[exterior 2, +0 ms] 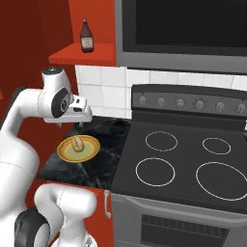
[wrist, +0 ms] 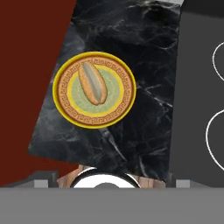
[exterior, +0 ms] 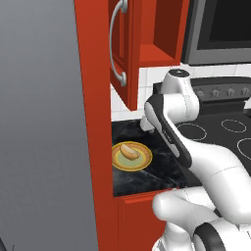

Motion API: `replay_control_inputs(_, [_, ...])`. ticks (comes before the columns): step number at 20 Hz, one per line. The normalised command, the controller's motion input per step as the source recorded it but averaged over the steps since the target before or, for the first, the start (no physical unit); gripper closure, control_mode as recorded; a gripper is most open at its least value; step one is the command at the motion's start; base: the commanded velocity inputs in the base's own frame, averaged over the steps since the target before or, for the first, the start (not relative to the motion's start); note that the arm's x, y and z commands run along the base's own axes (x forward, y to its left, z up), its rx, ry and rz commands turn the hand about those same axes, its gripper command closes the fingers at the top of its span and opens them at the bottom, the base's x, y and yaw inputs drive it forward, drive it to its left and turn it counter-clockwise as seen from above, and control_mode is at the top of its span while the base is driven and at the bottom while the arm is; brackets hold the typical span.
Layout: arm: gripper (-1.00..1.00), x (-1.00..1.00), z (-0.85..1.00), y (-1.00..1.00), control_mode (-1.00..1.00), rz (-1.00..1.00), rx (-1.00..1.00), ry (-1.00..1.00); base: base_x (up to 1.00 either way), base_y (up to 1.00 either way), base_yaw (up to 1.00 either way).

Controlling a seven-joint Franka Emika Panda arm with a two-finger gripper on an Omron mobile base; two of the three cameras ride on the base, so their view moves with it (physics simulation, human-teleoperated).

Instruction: Move the hot dog bun to the plate on the dining table and place the condiment next to that plate. Then navigate to the fridge and take the sausage and place it on the plate as well.

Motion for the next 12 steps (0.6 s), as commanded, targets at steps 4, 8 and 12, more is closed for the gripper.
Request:
replay_control_inputs(4, [-1.0, -0.04, -0.34, 0.27, -1.0, 0.22, -0.03, 0.05, 0.0, 0.0, 0.0])
replay_control_inputs(8, [-1.0, 0.15, -0.22, 0.06, -1.0, 0.14, 0.0, 0.02, 0.0, 0.0, 0.0])
replay_control_inputs(12, [-1.0, 0.17, -0.25, 0.02, -1.0, 0.11, 0.0, 0.0, 0.0, 0.0, 0.0])
